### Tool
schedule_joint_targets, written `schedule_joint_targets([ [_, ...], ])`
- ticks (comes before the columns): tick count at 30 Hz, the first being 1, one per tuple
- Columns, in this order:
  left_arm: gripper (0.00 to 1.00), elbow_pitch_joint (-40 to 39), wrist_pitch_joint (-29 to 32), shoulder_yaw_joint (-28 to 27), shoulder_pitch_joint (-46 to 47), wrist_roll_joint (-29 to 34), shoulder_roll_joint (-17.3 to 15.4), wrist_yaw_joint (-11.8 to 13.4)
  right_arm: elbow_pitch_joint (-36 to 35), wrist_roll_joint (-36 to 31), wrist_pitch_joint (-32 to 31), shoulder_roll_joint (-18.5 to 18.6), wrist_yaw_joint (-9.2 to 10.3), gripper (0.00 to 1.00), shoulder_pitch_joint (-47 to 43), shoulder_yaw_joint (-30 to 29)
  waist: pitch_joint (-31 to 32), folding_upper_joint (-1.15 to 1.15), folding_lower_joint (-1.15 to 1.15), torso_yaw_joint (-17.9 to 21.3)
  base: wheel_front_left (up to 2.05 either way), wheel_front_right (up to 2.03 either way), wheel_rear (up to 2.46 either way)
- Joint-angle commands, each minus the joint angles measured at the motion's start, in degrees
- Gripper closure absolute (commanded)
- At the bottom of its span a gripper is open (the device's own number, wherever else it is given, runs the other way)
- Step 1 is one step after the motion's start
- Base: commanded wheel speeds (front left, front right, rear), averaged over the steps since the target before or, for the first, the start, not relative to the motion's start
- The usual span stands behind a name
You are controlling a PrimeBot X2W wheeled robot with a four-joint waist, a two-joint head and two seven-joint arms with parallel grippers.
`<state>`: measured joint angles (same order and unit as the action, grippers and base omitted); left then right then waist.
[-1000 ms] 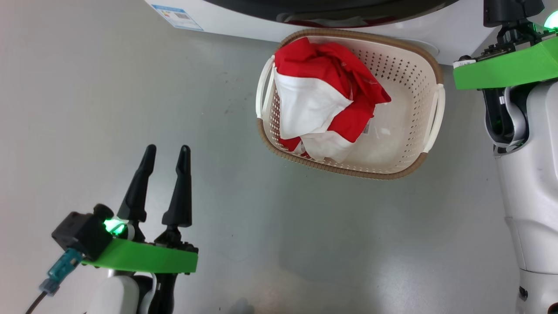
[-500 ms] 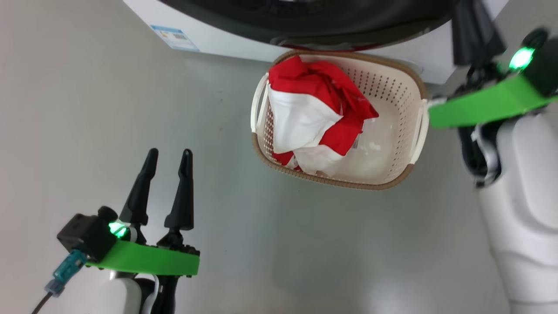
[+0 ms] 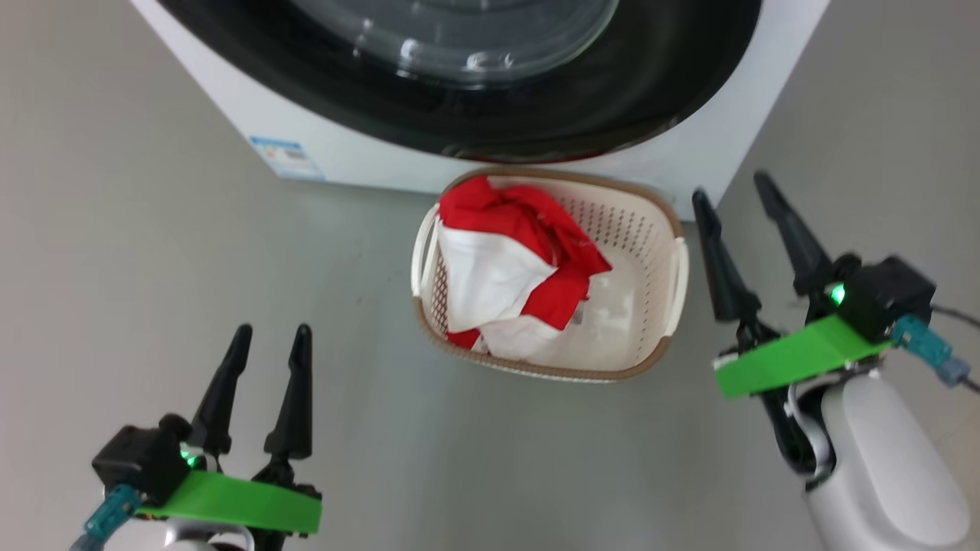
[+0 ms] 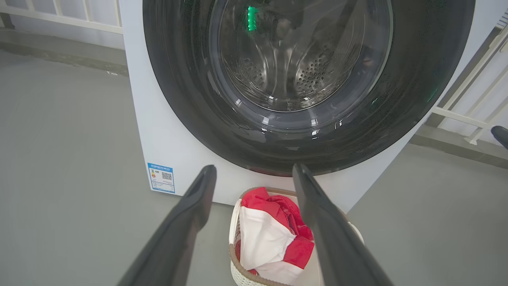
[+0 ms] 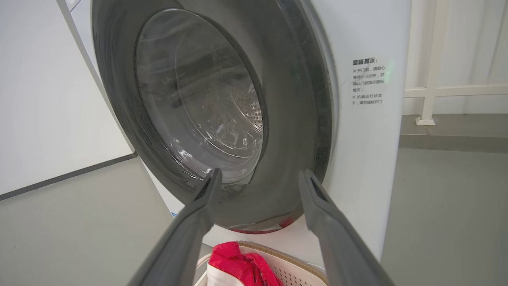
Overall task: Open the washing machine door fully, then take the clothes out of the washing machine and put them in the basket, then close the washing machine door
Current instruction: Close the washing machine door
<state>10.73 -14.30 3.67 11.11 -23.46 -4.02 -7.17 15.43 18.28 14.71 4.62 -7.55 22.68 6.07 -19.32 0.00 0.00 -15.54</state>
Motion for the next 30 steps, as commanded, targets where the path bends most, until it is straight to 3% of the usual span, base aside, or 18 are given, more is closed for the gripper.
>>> schedule_joint_targets([
  [1, 0.0, -0.9, -0.7, -2.2, -1.1, 0.5, -1.9, -0.3, -1.5, 0.7, 0.3, -1.0, 0.06, 0.0, -1.9, 1.2, 3.8, 0.0, 0.0, 2.9, 0.0, 0.0, 0.0],
  [14, 0.0, -1.0, -0.7, -3.4, -6.6, 0.8, -4.2, -0.3, -1.8, 1.2, 0.3, -1.2, 0.06, 0.0, -13.8, 0.6, 10.7, 0.0, 0.0, 8.6, 0.0, 0.0, 0.0],
  [30, 0.0, -1.4, -0.7, -5.0, -12.3, 0.7, -4.7, -0.3, -4.1, 1.5, 0.3, -1.3, 0.06, 0.0, -24.7, -4.8, 15.7, 0.0, 0.0, 14.0, 0.0, 0.0, 0.0],
])
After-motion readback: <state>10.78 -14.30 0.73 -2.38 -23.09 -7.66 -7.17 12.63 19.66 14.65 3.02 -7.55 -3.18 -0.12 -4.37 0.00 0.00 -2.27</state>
